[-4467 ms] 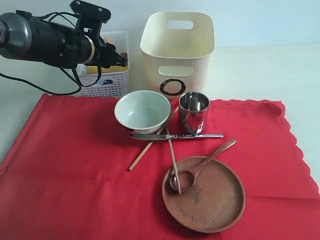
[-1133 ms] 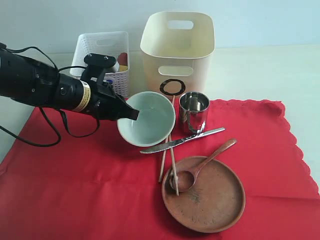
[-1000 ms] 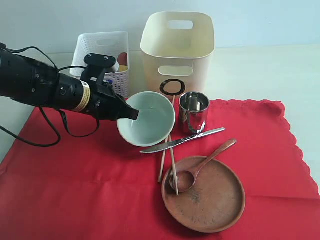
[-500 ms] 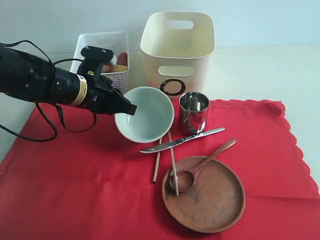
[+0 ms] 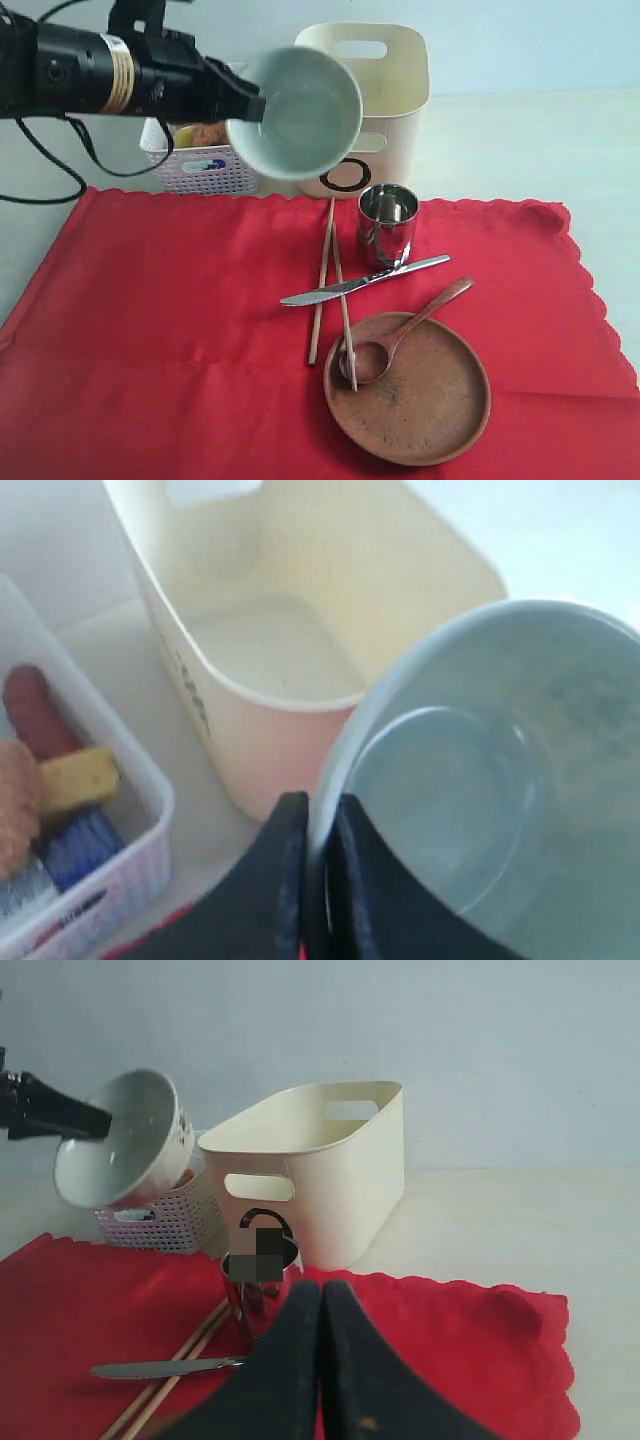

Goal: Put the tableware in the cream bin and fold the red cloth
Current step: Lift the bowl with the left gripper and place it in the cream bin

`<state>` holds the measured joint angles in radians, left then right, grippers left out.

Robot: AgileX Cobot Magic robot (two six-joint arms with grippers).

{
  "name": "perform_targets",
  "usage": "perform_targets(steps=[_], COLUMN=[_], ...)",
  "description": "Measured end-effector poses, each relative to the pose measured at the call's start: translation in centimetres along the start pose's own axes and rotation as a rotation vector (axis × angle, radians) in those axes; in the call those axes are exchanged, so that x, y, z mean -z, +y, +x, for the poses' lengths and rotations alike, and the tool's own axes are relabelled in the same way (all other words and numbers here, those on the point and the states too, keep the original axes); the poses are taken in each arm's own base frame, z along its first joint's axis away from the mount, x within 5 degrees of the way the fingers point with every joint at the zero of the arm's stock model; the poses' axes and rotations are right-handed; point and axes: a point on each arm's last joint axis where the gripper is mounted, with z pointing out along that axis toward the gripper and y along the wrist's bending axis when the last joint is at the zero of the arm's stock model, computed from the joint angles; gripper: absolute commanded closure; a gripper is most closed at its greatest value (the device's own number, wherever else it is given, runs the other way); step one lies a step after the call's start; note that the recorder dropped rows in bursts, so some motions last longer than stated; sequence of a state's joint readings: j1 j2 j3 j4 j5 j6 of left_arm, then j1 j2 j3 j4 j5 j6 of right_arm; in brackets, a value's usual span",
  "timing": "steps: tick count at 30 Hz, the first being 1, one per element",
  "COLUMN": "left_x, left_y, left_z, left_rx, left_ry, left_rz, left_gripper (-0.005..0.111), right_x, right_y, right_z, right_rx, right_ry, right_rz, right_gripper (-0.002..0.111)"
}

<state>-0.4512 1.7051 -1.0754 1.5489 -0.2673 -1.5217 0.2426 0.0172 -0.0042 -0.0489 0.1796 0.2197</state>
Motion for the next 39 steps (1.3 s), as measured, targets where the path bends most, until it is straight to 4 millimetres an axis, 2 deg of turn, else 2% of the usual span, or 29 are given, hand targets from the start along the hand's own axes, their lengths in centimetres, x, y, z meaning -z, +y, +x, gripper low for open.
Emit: perform_targets(steps=[7,13,20,25,31,33,34,35,37,39], left_x=[0.7,-1.6,-6.5,-9.9,-12.7,-13.3,-13.5,-13.8,-13.9,-14.1], left_y=[0.0,0.6,2.0,3.0,4.0,4.2,4.2,4.3,4.4,4.4], left_z=[-5.4,-7.3,-7.1,-5.6,-3.6,-3.1,-2.9,-2.8,-2.6,-2.5], left_rx=[0.035,0.041,0.098,0.114,0.13,0.135,0.136,0.139,0.146,0.152], left_ry=[-0.169,-0.214,-0.207,-0.17,-0.125,-0.114,-0.11,-0.107,-0.106,-0.104], left_rz=[0.003,0.005,0.005,-0.004,-0.039,-0.044,-0.046,-0.046,-0.046,-0.046], left_gripper=[0.107,0.107,0.107,0.107,0.105,0.093,0.078,0.072,0.044,0.035], right_x=[0.0,0.0,0.0,0.0,0.0,0.0,0.0,0.0,0.0,0.0], right_y=[0.0,0.0,0.0,0.0,0.0,0.0,0.0,0.0,0.0,0.0], right_z=[0.0,0.0,0.0,0.0,0.0,0.0,0.0,0.0,0.0,0.0], right_rx=[0.0,0.0,0.0,0.0,0.0,0.0,0.0,0.0,0.0,0.0], right_ry=[0.0,0.0,0.0,0.0,0.0,0.0,0.0,0.0,0.0,0.0], right_rz=[0.0,0.0,0.0,0.0,0.0,0.0,0.0,0.0,0.0,0.0], right_gripper=[0.108,0.108,0.108,0.108,0.108,0.108,0.108,0.108,0.108,0.108])
